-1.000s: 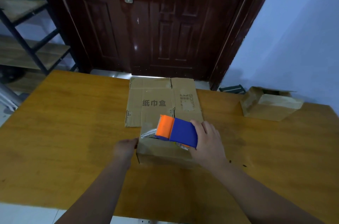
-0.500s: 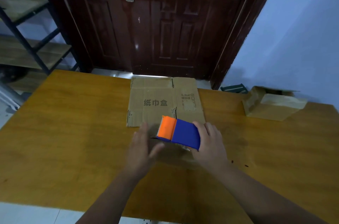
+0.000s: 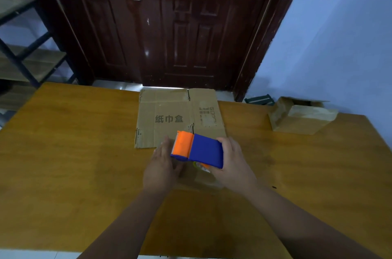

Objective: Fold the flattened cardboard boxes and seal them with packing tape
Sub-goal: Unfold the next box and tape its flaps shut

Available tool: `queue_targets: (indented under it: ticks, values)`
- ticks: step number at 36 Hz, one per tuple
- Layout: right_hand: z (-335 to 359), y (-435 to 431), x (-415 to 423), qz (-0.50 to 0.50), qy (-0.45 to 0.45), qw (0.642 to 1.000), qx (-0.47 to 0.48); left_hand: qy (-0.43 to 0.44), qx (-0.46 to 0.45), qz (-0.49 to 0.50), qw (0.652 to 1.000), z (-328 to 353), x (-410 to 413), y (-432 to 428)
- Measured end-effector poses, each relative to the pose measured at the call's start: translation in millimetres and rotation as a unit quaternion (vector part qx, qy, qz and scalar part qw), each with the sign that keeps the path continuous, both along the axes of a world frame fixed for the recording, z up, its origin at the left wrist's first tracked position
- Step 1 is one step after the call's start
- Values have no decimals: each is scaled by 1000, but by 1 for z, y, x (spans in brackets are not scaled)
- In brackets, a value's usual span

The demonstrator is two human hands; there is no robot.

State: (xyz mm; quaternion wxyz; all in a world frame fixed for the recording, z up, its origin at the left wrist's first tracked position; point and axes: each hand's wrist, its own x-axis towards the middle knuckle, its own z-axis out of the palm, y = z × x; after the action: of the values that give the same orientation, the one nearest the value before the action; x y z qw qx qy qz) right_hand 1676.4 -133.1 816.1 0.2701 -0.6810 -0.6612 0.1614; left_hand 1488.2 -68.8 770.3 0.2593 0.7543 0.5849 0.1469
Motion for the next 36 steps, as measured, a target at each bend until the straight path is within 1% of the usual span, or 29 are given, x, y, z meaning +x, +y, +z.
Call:
queue_targets:
  ticks: [4, 6, 8, 12, 14, 17, 19, 23, 25, 29, 32, 34, 36]
  values:
    - [2, 3, 3, 5, -29, 1000, 2, -11, 36, 1, 999, -5, 4, -3]
    - [2, 3, 3, 6, -36, 999, 6, 3, 47, -2, 999, -8, 5, -3]
    - [1, 2, 3, 6, -17, 1000, 2, 40, 59, -13, 997, -10, 5, -2]
    - [-3, 2, 5, 1, 20, 1000, -8, 69, 72, -17, 995, -11, 5, -2]
    - [-6, 2, 7, -10, 56, 998, -19, 80, 72, -18, 994, -10, 6, -3]
    - [-14, -3, 12, -45, 154, 986, -41, 59, 64, -3, 996, -7, 7, -5]
    - [-21, -10, 16, -66, 186, 979, -50, 69, 75, -10, 995, -6, 7, -6]
    - [-30, -15, 18, -78, 167, 982, -51, 88, 83, -10, 993, -9, 8, -5]
    - [-33, -15, 17, -93, 181, 978, -42, 101, 84, -13, 991, -10, 8, -5]
    - [-36, -16, 15, -102, 188, 977, -23, 90, 95, -12, 991, -11, 7, -5]
    - [-32, -15, 15, -105, 175, 979, -13, 95, 100, -19, 990, -12, 7, -5]
    - [-28, -14, 18, -107, 171, 979, 11, 109, 100, -32, 988, -12, 7, -4]
    - [-23, -12, 22, -101, 160, 982, 8, 131, 102, -53, 985, -14, 5, -3]
